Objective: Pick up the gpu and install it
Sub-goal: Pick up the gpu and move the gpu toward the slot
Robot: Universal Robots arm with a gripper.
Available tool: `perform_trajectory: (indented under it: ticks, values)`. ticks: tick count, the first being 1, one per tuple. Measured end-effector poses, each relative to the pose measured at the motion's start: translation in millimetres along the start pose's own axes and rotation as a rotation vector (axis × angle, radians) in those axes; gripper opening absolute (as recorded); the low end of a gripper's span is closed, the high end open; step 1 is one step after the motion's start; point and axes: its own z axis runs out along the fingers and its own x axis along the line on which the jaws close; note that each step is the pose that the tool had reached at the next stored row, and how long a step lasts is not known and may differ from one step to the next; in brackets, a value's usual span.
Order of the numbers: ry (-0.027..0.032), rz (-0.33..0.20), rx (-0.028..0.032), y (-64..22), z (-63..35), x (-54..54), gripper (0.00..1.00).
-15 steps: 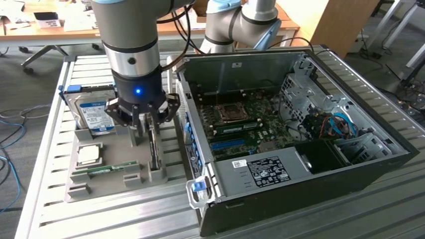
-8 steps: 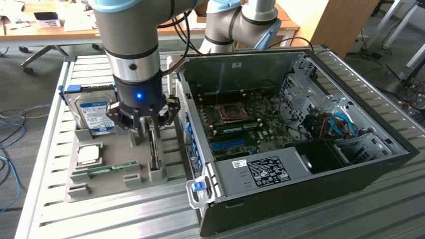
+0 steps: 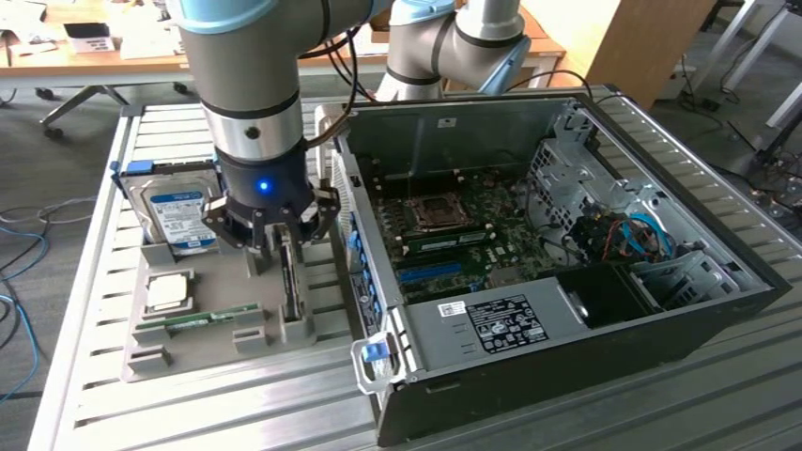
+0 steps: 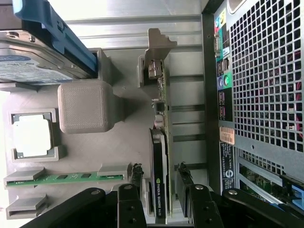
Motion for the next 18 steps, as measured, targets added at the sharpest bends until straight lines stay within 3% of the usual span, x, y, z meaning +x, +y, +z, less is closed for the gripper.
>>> perform_trajectory:
  ticks: [18]
  values:
    - [0.0001, 0.000, 0.0001, 3.5, 18.6, -1.1, 0.43]
